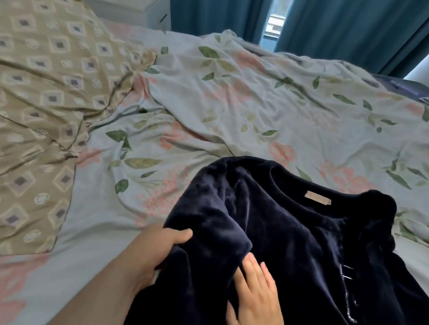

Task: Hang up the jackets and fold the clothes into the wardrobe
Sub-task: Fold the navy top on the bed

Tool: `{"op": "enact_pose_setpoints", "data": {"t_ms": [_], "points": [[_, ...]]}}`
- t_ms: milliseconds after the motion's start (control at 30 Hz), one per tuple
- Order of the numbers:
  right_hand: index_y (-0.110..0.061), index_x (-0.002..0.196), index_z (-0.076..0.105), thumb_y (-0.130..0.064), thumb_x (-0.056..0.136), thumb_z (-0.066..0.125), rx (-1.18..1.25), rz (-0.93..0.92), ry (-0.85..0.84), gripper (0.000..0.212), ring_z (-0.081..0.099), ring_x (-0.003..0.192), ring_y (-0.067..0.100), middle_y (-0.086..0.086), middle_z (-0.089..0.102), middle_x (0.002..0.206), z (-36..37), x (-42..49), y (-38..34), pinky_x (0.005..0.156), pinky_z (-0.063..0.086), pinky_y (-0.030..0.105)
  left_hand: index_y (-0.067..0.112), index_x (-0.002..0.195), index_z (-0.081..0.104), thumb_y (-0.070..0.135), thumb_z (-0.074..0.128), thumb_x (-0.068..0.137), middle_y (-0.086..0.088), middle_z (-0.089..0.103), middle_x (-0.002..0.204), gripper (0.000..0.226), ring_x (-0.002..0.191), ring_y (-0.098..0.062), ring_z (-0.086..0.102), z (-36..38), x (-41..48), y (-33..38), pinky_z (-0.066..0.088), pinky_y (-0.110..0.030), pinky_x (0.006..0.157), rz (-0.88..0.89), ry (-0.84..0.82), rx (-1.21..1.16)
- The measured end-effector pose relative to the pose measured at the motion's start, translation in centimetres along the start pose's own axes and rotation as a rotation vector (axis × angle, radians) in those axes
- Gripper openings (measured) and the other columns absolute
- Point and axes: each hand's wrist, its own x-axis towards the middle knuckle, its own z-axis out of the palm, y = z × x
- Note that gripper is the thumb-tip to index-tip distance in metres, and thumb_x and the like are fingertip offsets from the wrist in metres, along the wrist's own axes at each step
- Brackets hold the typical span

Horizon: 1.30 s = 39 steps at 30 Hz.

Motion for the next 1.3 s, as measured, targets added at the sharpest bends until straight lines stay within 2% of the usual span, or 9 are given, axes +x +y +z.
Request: {"op": "enact_pose_setpoints", "data": {"t_ms": [100,200,267,400,567,700,833,1067,1300], "points": [[-0.019,0.137,0.056,-0.057,0.091,0.038,-0.018,-0.01,0.037,0.063,0.03,0.144,0.016,0.009,0.051,0.144,0.4,0.1,0.0,0.109,0.029,0.04,0.009,0.089,0.072,0.003,0.066,0.081,-0.012,0.075,0.08,0.011,0.073,-0.029,0.072,-5.2,1.7,4.6,0.058,-0.039,0.073,0.263,0.353,0.041],[-0.02,0.135,0.049,-0.058,0.077,0.052,-0.048,-0.002,0.082,0.069,0.012,0.151,0.01,0.009,0.055,0.139,0.9,0.6,0.2,0.111,0.024,0.036,0.015,0.08,0.069,0.005,0.065,0.075,-0.007,0.069,0.105,0.012,0.108,-0.026,0.061,-9.9,3.7,8.3,0.047,-0.035,0.086,0.47,0.66,0.563],[-0.021,0.132,0.054,-0.06,0.068,0.055,-0.062,0.005,0.071,0.075,0.009,0.151,0.008,0.009,0.06,0.135,1.2,0.7,0.4,0.111,0.024,0.035,0.021,0.076,0.067,0.01,0.073,0.073,0.003,0.068,0.091,0.012,0.106,-0.021,0.06,-10.6,4.4,8.3,0.043,-0.027,0.074,0.487,0.524,0.76],[-0.02,0.13,0.059,-0.066,0.091,0.026,-0.053,-0.004,0.074,0.069,0.011,0.151,0.009,0.008,0.054,0.14,1.6,1.1,0.7,0.111,0.024,0.034,0.028,0.083,0.078,0.032,0.079,0.071,-0.003,0.077,0.085,0.012,0.075,-0.02,0.074,-10.6,4.2,6.4,0.052,-0.032,0.068,0.207,0.085,0.366],[-0.019,0.134,0.05,-0.057,0.062,0.058,-0.018,0.002,0.059,0.081,0.011,0.151,0.009,0.008,0.055,0.14,1.4,0.9,0.5,0.113,0.023,0.035,0.018,0.095,0.078,0.058,0.072,0.064,-0.003,0.077,0.086,0.052,0.083,-0.028,0.07,-13.7,1.7,2.3,0.05,-0.037,0.069,0.059,0.192,0.026],[-0.014,0.131,0.063,-0.053,0.066,0.057,-0.007,0.009,-0.014,0.076,0.033,0.142,0.018,0.011,0.055,0.141,0.6,0.8,0.2,0.111,0.024,0.038,0.021,0.092,0.072,0.021,0.068,0.089,0.005,0.076,0.079,0.005,0.085,-0.02,0.069,-11.0,-1.5,-3.5,0.048,-0.038,0.087,0.142,0.372,-0.045],[-0.012,0.137,0.057,-0.051,0.074,0.052,-0.084,0.013,-0.104,0.075,0.035,0.139,0.022,0.011,0.048,0.147,0.1,0.5,0.0,0.113,0.019,0.04,0.022,0.081,0.074,0.036,0.079,0.075,0.016,0.074,0.071,0.016,0.086,-0.013,0.068,-9.1,-3.0,-8.0,0.044,-0.02,0.07,0.075,0.262,0.22],[-0.016,0.147,0.042,-0.051,0.088,0.041,-0.14,0.055,-0.17,0.069,0.027,0.145,0.02,0.007,0.037,0.155,-0.1,0.2,0.0,0.115,0.017,0.042,0.012,0.112,0.072,0.031,0.063,0.083,-0.018,0.072,0.108,0.035,0.096,-0.039,0.07,-11.5,-4.6,-9.4,0.055,-0.053,0.084,0.113,0.197,-0.557],[-0.026,0.156,0.017,-0.057,0.094,0.027,-0.158,0.173,-0.393,0.07,-0.003,0.152,0.013,0.001,0.007,0.165,-2.8,1.3,-1.7,0.123,-0.008,0.035,0.016,0.091,0.077,0.037,0.094,0.037,-0.02,0.074,0.092,0.06,0.084,-0.04,0.072,-24.6,-10.0,-11.8,0.052,-0.052,0.088,0.059,0.268,0.079]]}}
